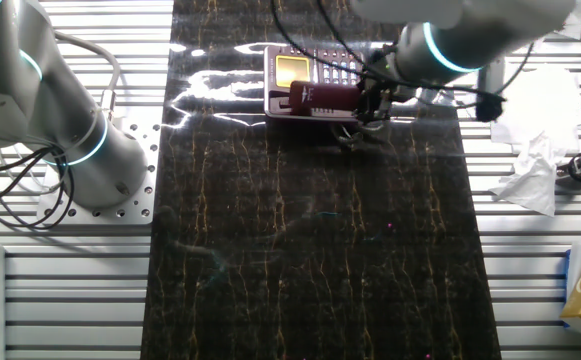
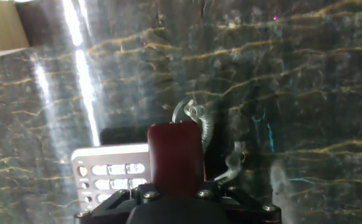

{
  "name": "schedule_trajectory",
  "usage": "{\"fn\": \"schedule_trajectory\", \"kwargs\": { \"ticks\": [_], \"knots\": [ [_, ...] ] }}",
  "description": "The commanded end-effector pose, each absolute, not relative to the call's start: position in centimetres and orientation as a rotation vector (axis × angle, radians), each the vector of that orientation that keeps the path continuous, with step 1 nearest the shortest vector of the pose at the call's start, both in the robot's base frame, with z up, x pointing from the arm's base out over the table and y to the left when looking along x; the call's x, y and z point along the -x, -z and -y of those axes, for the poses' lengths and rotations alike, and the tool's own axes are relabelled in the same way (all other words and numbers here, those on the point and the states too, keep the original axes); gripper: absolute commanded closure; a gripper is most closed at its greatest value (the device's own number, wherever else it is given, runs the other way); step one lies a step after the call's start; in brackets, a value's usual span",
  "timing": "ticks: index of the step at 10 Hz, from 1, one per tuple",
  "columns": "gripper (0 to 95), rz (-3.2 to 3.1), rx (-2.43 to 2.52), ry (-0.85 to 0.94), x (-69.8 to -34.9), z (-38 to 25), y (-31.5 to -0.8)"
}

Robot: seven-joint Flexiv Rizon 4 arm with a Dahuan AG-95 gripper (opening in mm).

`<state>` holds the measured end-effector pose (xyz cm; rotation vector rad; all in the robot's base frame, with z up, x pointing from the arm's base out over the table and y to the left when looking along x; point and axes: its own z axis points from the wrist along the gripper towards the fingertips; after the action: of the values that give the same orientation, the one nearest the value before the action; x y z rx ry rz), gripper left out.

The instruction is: Place the handset of the telephone on the corresponding phone cradle

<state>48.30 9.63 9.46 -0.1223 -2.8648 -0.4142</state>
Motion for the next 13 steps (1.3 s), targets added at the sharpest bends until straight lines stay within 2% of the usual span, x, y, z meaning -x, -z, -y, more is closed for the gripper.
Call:
{"fn": "schedule_trajectory", "kwargs": {
  "ticks": [1,7,13],
  "knots": [
    [95.0,2.878,0.13,0.418,-48.1,-9.6,-9.3],
    [95.0,2.904,0.152,0.401,-47.6,-10.6,-8.9],
    [95.0,2.921,0.019,0.203,-47.5,-10.6,-8.9]
  ]
}}
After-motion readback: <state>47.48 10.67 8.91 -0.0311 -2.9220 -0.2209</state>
